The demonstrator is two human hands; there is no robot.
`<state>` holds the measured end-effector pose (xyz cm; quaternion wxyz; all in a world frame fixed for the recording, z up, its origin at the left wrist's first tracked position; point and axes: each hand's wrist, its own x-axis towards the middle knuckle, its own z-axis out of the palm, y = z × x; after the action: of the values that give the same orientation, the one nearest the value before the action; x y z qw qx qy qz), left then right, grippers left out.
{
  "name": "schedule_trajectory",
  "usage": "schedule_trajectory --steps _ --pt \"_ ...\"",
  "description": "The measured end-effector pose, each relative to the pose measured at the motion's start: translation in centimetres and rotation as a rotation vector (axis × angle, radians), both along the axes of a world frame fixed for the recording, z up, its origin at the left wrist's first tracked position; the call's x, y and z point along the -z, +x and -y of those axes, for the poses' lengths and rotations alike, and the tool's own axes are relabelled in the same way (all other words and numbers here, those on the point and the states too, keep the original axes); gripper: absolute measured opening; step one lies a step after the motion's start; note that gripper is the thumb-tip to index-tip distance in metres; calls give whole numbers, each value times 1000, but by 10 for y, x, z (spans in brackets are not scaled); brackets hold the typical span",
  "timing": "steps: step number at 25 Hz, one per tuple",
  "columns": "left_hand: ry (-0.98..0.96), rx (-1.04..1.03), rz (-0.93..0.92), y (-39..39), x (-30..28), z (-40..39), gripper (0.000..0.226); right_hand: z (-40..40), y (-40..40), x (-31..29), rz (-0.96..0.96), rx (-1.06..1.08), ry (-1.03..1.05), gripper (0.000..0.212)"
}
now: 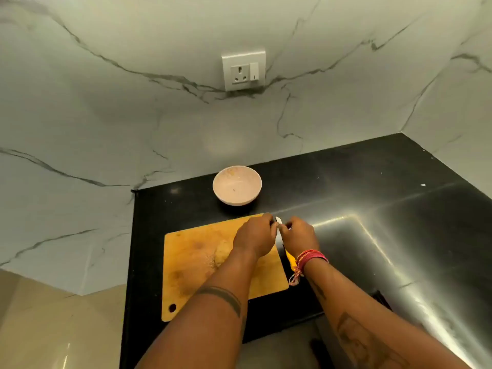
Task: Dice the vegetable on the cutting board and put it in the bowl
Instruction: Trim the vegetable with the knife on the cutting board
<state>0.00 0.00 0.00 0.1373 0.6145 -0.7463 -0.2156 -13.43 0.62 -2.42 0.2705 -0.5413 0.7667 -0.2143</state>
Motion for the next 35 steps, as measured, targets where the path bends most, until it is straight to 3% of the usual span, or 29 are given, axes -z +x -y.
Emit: schedule_trajectory --steps 8,14,19,25,28,31,35 --pt "154 28 51 -27 41 1 22 -6 -11 44 -168 2 188 18" --pt "164 32 27 -15 47 -2 19 -2 -3 46 -89 57 255 25" --pt "42 -40 -43 18 35 -11 20 -13 16 24 -12 105 137 20" --pt "-82 -293 -75 80 30 -32 24 -48 83 0 77 -145 115 15" --pt "81 -410 -88 102 39 -39 37 -62 111 2 117 -202 107 15" --pt "320 -526 -280 108 45 -37 47 -69 120 7 125 -227 129 15" --pt "514 -501 -363 113 36 -31 52 -71 120 11 133 -254 161 13"
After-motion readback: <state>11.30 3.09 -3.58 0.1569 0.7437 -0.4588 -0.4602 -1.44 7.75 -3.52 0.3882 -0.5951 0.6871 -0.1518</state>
